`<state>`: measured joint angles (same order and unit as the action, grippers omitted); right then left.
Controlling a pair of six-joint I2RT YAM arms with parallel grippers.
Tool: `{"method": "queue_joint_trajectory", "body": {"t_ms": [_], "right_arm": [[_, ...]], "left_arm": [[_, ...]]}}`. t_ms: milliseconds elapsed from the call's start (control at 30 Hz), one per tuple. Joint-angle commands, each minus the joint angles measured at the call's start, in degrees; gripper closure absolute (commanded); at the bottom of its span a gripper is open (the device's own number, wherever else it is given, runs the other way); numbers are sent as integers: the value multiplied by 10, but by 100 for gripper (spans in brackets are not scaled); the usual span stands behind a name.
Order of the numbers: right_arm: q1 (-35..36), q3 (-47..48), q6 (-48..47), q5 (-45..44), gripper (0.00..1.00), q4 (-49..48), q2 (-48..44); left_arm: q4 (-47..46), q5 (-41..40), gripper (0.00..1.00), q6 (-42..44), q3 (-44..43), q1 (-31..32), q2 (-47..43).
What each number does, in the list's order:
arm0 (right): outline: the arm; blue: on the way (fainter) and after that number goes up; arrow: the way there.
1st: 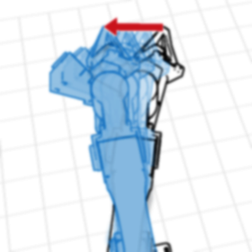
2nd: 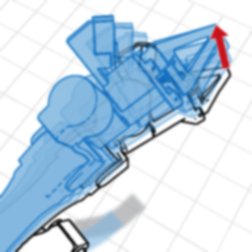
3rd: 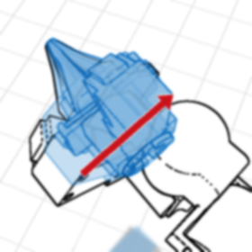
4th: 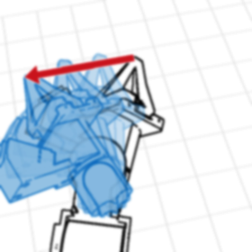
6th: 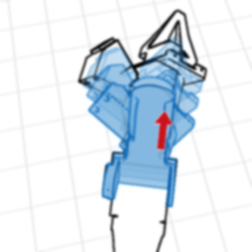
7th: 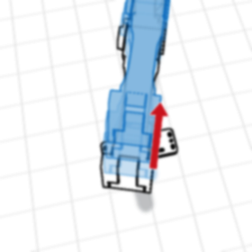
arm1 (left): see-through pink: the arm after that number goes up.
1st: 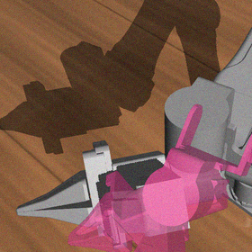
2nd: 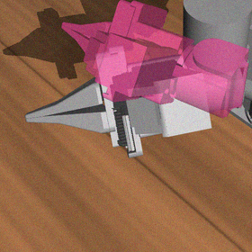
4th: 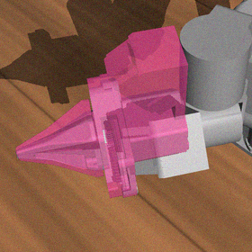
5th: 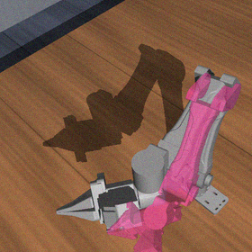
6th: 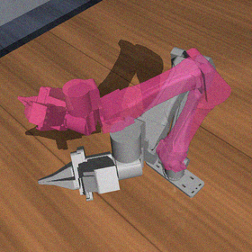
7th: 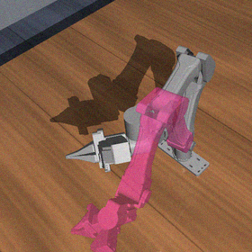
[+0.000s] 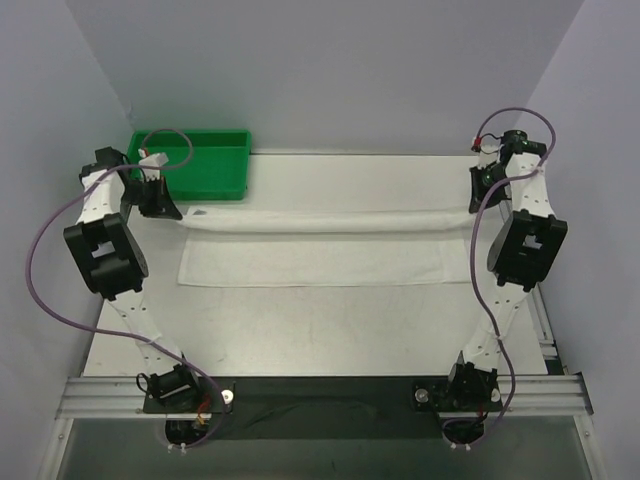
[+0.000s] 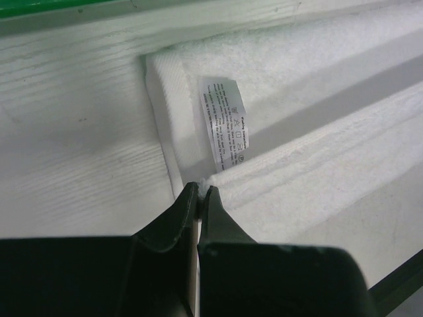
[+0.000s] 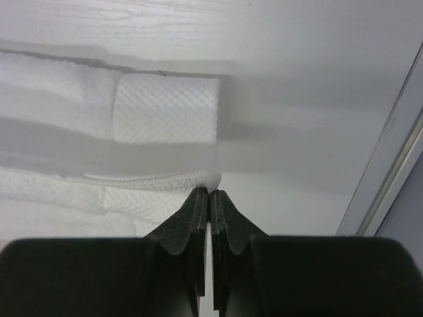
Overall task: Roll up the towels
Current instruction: Fold the towel
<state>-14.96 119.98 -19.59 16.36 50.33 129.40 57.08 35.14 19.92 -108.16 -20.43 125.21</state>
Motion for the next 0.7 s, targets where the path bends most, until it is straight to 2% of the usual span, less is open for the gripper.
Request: {"method": "queue_joint_trajectory", "body": {"t_ms": [0, 233, 433, 667], "right_arm": [[-22, -40, -21, -18, 100, 20, -53], [-31, -126, -30, 0, 100, 18, -47], [-31, -122, -26, 8, 100, 16, 14], [-31, -121, -27, 19, 100, 15, 25]], "left_arm": [[16, -2, 100, 40, -4, -30, -53], [27, 4, 100, 97, 87, -42, -77], [-61, -14, 100, 94, 202, -41, -50], [-107, -6, 100, 75, 214, -42, -19]]}}
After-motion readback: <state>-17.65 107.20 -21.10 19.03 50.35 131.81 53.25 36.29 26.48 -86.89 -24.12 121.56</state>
